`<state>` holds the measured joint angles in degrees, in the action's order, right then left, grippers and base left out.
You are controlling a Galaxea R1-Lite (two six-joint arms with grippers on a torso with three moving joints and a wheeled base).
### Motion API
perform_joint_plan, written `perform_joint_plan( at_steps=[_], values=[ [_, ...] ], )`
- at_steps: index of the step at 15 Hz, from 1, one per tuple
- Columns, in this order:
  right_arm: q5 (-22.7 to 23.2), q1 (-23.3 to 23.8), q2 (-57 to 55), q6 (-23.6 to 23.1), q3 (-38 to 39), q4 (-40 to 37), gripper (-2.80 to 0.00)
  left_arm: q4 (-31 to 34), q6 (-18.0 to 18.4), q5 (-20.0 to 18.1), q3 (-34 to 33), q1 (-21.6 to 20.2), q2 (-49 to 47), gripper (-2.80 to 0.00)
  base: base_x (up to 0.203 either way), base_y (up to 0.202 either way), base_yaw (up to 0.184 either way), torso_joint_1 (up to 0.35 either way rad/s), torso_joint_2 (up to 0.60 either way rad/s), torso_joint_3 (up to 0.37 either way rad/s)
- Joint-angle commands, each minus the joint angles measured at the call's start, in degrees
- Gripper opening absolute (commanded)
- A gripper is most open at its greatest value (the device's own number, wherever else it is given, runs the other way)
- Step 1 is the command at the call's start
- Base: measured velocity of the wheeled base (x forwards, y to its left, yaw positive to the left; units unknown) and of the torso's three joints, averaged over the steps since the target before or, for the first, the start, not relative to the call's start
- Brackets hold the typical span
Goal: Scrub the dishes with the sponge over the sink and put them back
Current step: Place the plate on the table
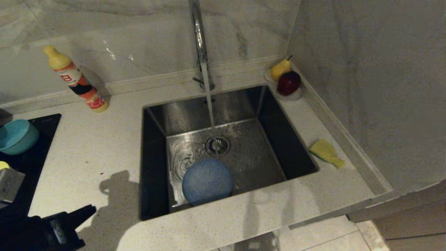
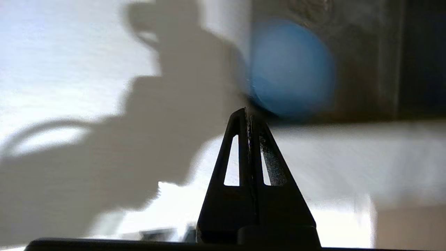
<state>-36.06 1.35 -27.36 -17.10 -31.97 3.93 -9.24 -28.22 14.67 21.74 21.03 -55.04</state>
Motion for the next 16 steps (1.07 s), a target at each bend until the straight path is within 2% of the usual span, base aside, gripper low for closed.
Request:
perform_joint_plan(
  at_steps=[1,2,4,6,7,9,11,12,16],
  values=[
    [0.74,5.16,10.9,0.23,7.07,-1.55,-2.8,0.22,0.11,0.11,0.63,0.08,1.74,-2.8,0.0,0.0,0.0,0.0,0.0,0.0],
    [0.83,5.84,11.62,2.06,10.27,-0.85,-2.8,0.52,0.35,0.0,0.75,0.15,2.15,-2.8,0.0,0.0,0.0,0.0,0.0,0.0],
    [0.81,6.45,11.61,9.17,15.51,3.12,-2.8,0.41,0.36,-0.16,0.45,0.15,2.28,-2.8,0.0,0.0,0.0,0.0,0.0,0.0],
    [1.76,6.34,11.45,9.99,16.45,1.34,-2.8,0.25,0.3,-0.34,0.56,0.15,2.37,-2.8,0.0,0.0,0.0,0.0,0.0,0.0],
    [4.35,6.04,11.45,10.13,15.99,-2.19,-2.8,0.18,0.36,-0.34,0.76,0.15,2.4,-2.8,0.0,0.0,0.0,0.0,0.0,0.0],
    [14.09,5.66,11.45,10.66,16.04,-5.65,-2.8,0.36,0.36,-0.34,1.07,0.15,2.4,-2.8,0.0,0.0,0.0,0.0,0.0,0.0],
    [23.5,5.58,11.45,10.76,19.36,-6.52,-2.8,0.11,0.36,-0.43,1.12,0.15,2.06,-2.8,0.0,0.0,0.0,0.0,0.0,0.0],
    [26.02,5.59,11.45,10.55,21.3,-6.66,-2.8,-0.01,0.36,-0.43,1.12,0.15,1.96,-2.8,0.0,0.0,0.0,0.0,0.0,0.0],
    [30.0,5.59,11.45,8.26,29.11,-5.73,-2.8,-0.17,0.45,-0.87,1.2,0.15,1.87,-2.8,0.0,0.0,0.0,0.0,0.0,0.0]
  ],
)
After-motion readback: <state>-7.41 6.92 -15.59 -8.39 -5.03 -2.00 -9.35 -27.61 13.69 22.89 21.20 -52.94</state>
